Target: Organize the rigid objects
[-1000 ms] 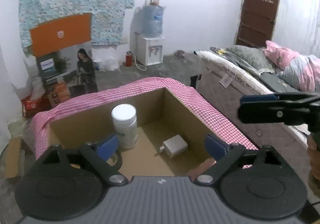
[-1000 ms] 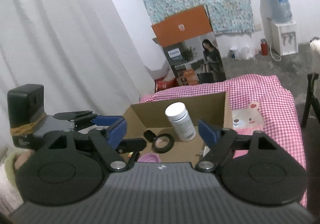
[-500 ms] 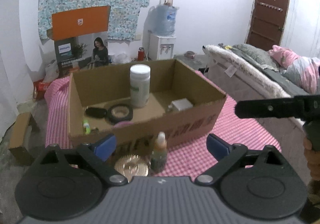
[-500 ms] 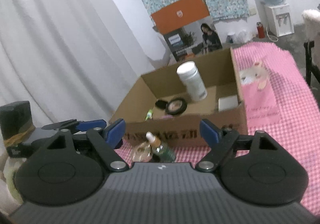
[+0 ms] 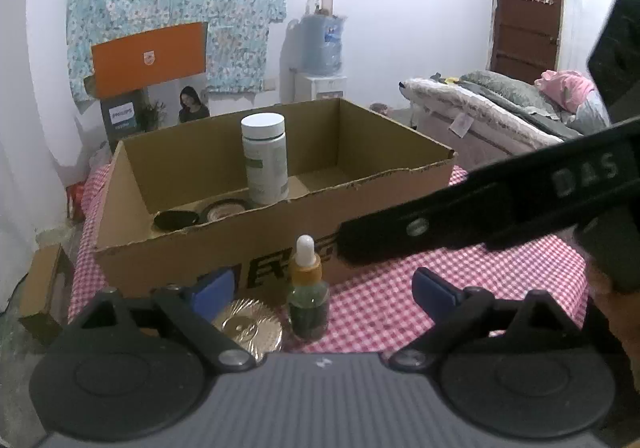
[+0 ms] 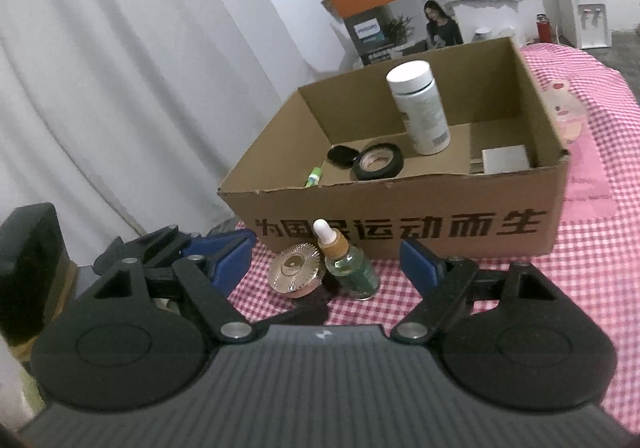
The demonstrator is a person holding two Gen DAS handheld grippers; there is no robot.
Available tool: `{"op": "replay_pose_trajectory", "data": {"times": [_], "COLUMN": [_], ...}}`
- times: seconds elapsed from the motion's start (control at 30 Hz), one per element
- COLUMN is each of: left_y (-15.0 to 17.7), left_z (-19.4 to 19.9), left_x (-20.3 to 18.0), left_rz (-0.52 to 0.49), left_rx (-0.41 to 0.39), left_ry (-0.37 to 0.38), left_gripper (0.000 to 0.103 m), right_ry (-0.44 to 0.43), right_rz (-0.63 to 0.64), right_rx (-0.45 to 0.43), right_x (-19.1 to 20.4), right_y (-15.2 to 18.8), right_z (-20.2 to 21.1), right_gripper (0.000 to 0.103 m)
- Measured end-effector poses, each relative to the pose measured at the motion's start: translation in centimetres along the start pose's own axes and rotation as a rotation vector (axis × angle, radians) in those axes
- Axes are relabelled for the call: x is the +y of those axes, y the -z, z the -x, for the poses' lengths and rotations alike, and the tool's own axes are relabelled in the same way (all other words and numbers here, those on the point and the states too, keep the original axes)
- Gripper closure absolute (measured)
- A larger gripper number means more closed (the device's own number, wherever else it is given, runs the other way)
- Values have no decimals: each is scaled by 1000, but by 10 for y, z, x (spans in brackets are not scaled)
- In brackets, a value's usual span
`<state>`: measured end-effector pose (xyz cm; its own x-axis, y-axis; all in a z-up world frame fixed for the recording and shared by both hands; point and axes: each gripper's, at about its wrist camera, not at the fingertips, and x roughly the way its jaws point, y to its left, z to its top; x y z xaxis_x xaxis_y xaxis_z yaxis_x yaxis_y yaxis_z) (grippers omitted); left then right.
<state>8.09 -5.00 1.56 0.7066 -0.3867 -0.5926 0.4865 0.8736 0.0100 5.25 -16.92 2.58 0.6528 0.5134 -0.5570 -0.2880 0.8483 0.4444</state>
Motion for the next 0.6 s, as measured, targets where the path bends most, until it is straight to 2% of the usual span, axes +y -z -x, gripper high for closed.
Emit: {"op": "replay_pose_trajectory", "data": {"times": [0.23,0.33,0.47,0.6], "left_y": [2,3,2,2], "left_z": [-20,-27,-35,-42], "left_x": [2,3,4,6], "left_rz": [-2,-4,-8,-1], "left_rx": [15,24,35,50], "left_ry": [19,41,60,58], "left_gripper": [22,28,31,34], "right_ry": [0,2,4,0], "right_rz": [8,5,-1,-7], "right_rx": [44,64,87,95], "right_x": [-2,-4,-7,-9], "right_y": [-7,-8,-11,-13], "right_z": [-31,-43,-57,-66], "right_gripper": [27,35,49,59]}}
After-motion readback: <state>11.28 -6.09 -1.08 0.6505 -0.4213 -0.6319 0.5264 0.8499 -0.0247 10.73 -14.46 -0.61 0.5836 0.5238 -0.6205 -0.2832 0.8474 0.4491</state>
